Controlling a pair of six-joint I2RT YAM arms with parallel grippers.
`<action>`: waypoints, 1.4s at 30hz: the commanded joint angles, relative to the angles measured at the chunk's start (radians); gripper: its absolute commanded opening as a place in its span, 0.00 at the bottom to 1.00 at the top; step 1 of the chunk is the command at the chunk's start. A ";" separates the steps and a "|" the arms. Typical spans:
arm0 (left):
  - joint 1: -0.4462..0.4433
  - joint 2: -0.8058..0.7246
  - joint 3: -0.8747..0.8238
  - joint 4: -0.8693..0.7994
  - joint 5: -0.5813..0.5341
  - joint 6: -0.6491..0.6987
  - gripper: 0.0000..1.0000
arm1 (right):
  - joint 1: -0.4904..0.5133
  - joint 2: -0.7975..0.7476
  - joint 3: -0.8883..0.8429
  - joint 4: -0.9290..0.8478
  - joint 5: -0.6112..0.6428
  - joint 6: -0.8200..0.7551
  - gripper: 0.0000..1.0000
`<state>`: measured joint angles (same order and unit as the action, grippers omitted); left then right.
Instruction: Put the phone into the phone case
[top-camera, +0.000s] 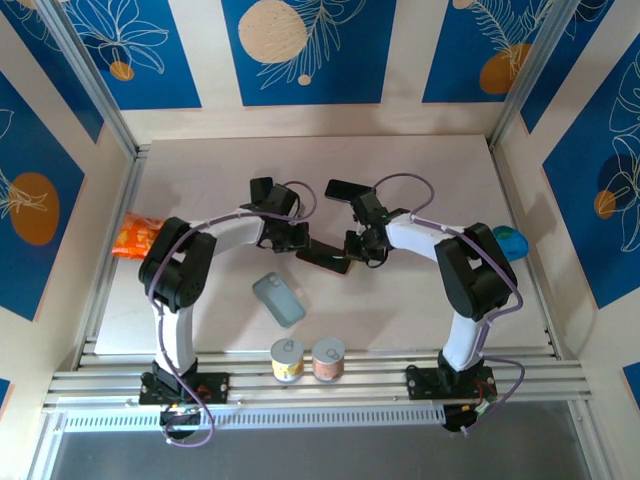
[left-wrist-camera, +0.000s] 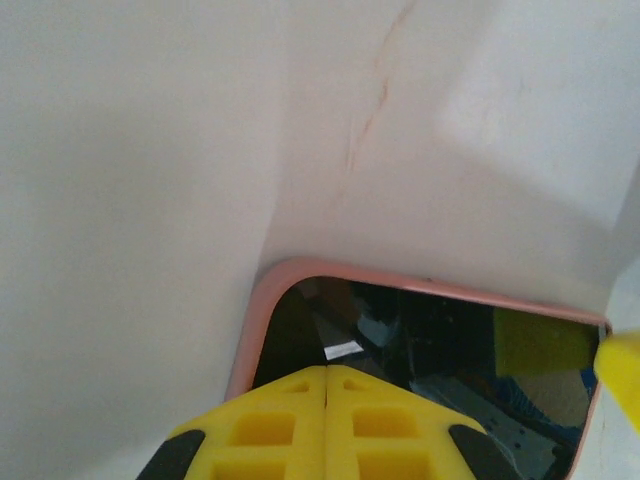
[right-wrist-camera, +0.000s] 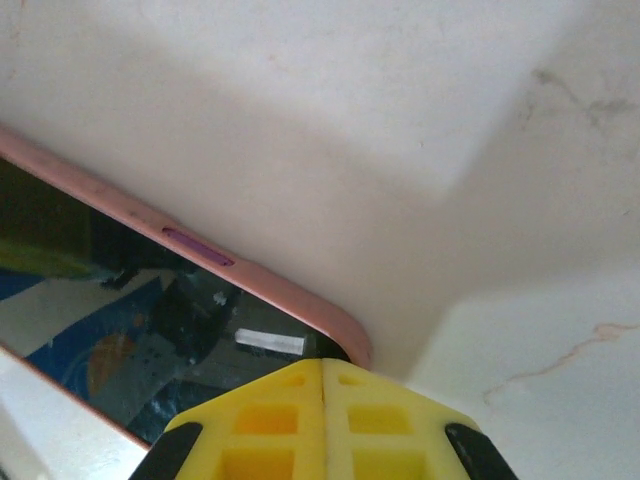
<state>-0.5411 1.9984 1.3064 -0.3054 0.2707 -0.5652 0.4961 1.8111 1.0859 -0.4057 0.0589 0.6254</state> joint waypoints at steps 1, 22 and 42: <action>-0.004 0.089 0.059 -0.029 -0.018 0.031 0.04 | 0.040 0.031 -0.057 0.010 -0.163 0.074 0.00; 0.082 -0.310 -0.083 0.034 0.061 -0.008 0.06 | 0.113 -0.104 -0.166 0.160 -0.204 0.008 0.00; 0.118 -0.673 -0.407 -0.049 0.039 -0.065 0.09 | 0.058 0.224 0.152 0.162 -0.256 -0.007 0.00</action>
<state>-0.4374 1.3666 0.9241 -0.3252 0.3130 -0.6098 0.5652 1.9724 1.1912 -0.2146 -0.2153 0.6155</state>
